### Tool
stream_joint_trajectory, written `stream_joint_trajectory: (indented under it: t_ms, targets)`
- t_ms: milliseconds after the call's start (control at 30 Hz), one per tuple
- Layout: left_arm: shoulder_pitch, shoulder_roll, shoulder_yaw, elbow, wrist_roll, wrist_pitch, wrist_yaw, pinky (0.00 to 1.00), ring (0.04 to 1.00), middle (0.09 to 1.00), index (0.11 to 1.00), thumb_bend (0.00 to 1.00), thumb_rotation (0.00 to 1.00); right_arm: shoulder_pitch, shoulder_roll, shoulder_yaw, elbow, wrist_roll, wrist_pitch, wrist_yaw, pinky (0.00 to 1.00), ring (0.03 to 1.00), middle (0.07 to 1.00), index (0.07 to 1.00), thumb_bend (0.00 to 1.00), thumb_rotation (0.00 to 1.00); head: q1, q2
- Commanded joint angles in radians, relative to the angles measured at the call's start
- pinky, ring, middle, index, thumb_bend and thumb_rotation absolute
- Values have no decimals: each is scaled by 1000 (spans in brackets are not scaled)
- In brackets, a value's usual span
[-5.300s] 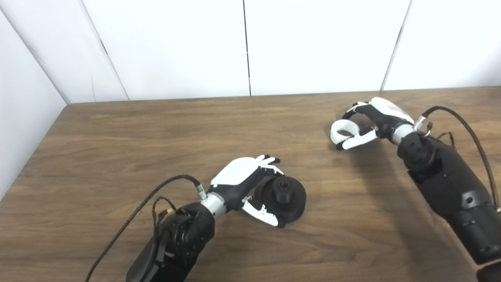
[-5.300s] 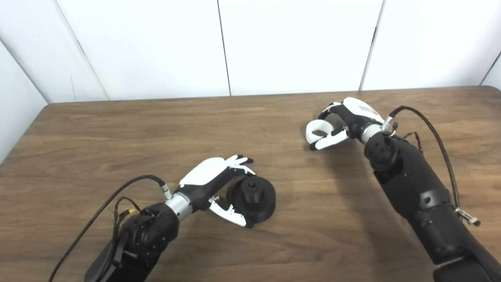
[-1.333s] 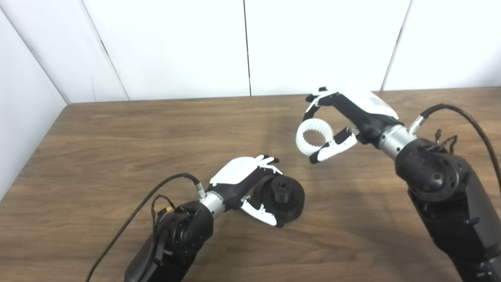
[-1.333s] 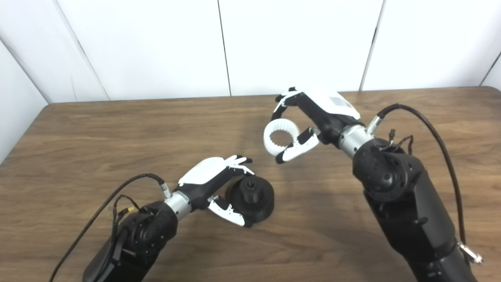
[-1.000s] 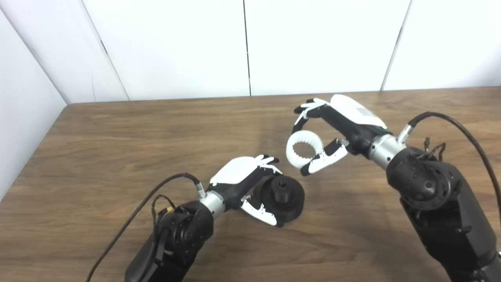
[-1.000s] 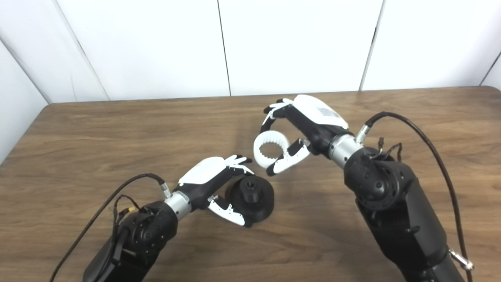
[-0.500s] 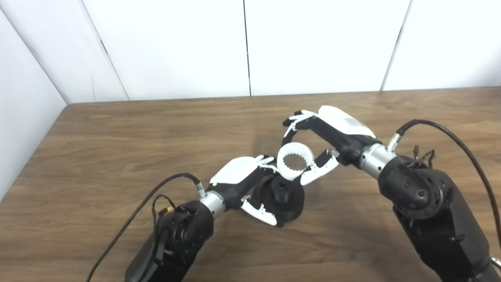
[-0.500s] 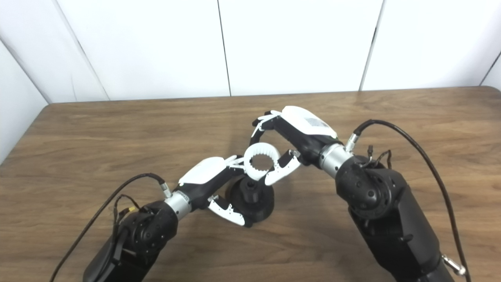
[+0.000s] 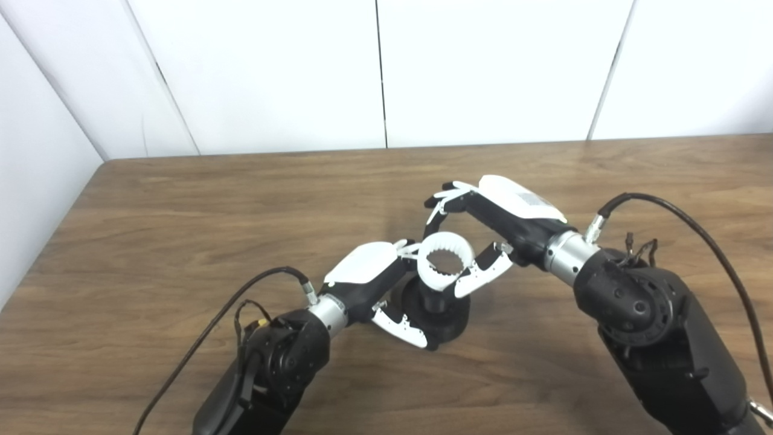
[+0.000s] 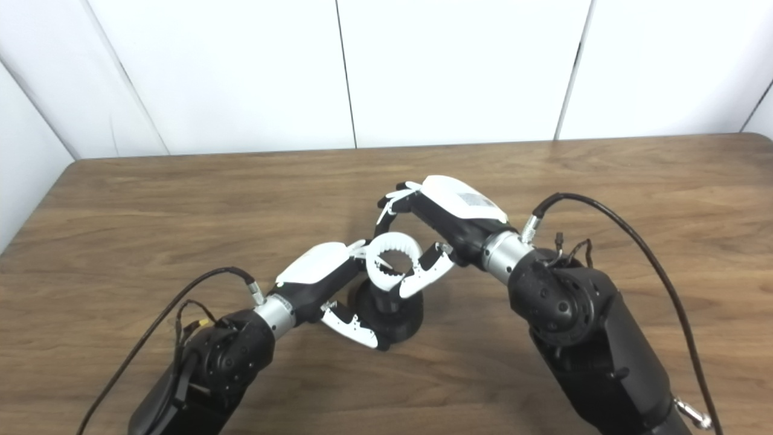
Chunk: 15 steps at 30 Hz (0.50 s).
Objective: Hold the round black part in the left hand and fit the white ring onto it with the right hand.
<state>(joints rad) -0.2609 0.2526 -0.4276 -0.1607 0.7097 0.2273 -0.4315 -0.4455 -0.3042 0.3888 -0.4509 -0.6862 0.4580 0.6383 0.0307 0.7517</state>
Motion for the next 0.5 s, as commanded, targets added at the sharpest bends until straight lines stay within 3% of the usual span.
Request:
stream_joint_trajectory:
  t_ms: [0, 467]
  targets:
    - [-28, 14, 7, 1, 16, 10, -2, 948, 1000, 965, 700, 876, 332, -31, 5, -1, -14, 1, -25, -9, 915, 962, 856, 489, 524, 158, 0, 0]
    - [-31, 13, 8, -7, 18, 15, -8, 935, 1000, 965, 703, 878, 338, -24, 2, 22, 21, 5, -38, -10, 921, 972, 864, 490, 524, 157, 7, 5]
